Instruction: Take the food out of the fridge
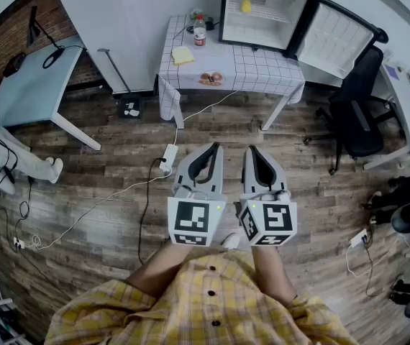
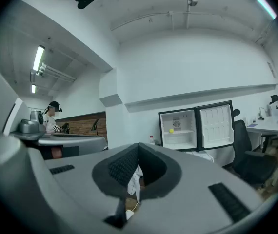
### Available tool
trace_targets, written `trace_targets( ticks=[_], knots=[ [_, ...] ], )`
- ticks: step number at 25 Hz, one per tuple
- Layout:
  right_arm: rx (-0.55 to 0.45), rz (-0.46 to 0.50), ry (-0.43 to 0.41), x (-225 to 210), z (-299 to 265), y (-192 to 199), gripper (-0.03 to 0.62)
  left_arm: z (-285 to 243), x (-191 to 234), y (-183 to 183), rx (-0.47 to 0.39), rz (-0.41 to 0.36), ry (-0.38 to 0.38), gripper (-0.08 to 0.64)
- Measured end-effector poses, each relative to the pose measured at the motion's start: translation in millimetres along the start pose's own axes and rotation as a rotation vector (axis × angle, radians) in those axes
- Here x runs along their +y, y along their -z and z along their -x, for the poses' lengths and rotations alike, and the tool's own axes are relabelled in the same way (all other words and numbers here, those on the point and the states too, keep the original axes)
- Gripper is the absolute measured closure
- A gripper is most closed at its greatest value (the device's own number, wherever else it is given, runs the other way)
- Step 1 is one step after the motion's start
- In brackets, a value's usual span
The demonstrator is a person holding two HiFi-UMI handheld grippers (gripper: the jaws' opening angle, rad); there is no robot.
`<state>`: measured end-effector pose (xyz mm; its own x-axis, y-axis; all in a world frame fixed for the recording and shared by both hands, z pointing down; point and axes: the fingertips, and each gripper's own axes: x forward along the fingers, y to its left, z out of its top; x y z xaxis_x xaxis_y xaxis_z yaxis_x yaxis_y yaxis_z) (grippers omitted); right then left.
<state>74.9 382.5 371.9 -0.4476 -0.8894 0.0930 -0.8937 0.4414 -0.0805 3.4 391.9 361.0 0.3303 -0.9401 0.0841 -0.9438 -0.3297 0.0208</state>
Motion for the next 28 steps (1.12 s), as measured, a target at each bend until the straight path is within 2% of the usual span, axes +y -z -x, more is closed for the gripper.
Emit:
trace_targets(
  ticks=[4, 8, 15, 23, 28],
  knots=[
    [-0.005, -0.004, 0.001, 7, 1, 1, 0.586, 4, 5, 2, 0.002, 0.001, 0.006, 0.552],
    [-0.021, -0.046, -0.005, 14, 5, -1, 0.586, 12, 9, 2, -0.005, 0.002, 0.016, 0.552],
    [-0.006, -0.015, 0.090, 29, 7, 7, 0.586, 25, 28, 8, -0.012, 0.014, 0.063, 0.552],
    [-0.011, -0.005, 0.157, 63, 1, 7, 0.586, 33, 66, 8, -0.029, 0.030, 0.103, 0.552],
    [0.002, -0.002, 0.190, 63, -1, 14, 0.586, 28, 66, 17, -0.014, 0.038, 0.134, 0.552]
  ],
)
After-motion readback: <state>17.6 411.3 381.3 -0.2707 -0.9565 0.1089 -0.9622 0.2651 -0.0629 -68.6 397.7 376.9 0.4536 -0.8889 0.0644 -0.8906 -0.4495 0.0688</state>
